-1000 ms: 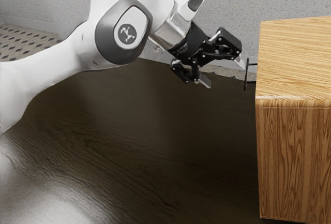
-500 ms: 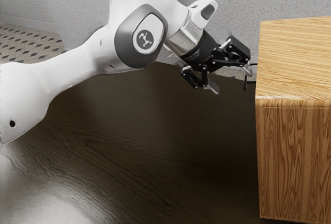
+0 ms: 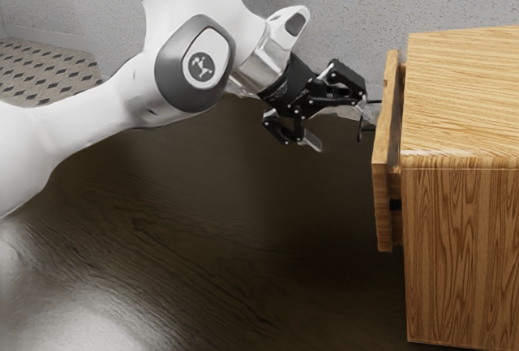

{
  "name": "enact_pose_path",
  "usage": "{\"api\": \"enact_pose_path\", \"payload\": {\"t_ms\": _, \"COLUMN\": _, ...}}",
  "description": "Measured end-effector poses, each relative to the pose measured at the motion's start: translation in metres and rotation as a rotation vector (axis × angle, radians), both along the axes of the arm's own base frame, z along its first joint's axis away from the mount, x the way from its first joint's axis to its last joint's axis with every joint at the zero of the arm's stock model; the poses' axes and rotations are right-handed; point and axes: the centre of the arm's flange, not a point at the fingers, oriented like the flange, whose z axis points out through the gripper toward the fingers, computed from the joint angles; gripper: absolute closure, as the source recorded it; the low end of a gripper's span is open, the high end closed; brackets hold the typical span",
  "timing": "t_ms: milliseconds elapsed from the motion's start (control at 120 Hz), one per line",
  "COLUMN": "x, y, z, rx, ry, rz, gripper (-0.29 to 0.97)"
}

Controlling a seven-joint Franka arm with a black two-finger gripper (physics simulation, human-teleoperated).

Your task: Pull the drawer handle with one arm to open the drawer

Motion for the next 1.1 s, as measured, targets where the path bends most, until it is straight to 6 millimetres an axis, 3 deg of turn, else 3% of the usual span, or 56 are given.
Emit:
{"api": "enact_pose_path", "payload": {"t_ms": 267, "x": -0.016, "y": 0.017, "z": -0.004, "rx": -0.005, "ry": 0.000, "rz": 0.036, "gripper": 0.00}}
{"api": "enact_pose_path", "payload": {"t_ms": 875, "x": -0.063, "y": 0.084, "z": -0.001, "rx": -0.016, "ry": -0.006, "rz": 0.151, "gripper": 0.00}}
{"api": "enact_pose_path", "payload": {"t_ms": 1100, "x": -0.079, "y": 0.100, "z": 0.000, "rx": -0.025, "ry": -0.009, "rz": 0.177, "gripper": 0.00}}
